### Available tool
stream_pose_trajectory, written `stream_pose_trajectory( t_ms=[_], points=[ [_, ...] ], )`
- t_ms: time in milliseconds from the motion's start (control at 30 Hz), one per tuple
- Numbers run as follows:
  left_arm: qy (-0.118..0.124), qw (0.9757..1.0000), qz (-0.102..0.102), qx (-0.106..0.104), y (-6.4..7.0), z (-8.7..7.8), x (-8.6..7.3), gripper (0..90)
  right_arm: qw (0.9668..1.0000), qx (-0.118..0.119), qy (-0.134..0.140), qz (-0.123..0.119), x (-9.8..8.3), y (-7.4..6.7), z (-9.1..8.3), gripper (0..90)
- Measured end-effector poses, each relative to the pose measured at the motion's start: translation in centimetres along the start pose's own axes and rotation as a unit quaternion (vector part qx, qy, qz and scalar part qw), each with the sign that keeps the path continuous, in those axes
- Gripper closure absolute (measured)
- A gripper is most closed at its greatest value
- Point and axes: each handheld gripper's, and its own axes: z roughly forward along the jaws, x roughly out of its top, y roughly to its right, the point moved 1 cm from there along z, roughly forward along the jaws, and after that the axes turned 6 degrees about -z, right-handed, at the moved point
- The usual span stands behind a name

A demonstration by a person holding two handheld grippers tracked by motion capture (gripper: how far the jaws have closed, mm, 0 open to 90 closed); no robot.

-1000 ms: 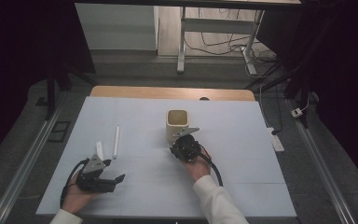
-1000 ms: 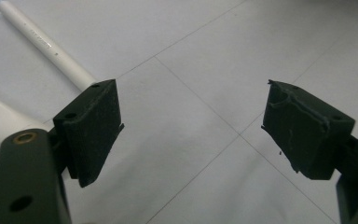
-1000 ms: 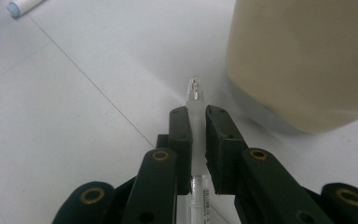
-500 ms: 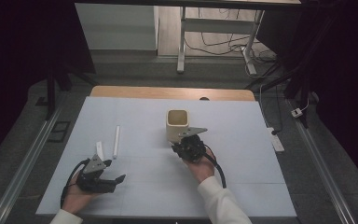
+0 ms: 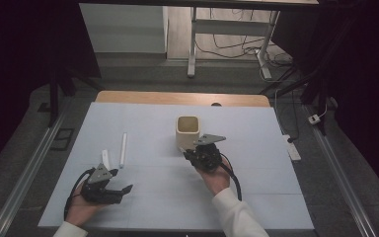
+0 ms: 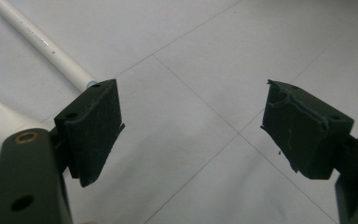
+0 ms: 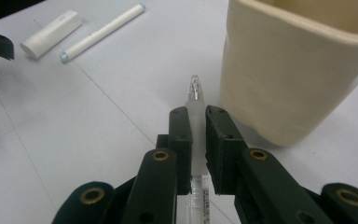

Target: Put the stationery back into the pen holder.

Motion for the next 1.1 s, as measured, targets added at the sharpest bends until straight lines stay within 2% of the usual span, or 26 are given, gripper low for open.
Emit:
stream_pose_trajectory(
  t_ms=[1100],
  points=[
    [0.002,1.0,-0.002,0.0,0.0,0.0,0.1,19.2,0.9978,-0.01,0.066,0.001,1.4,0.5,-3.0,80.1]
  ],
)
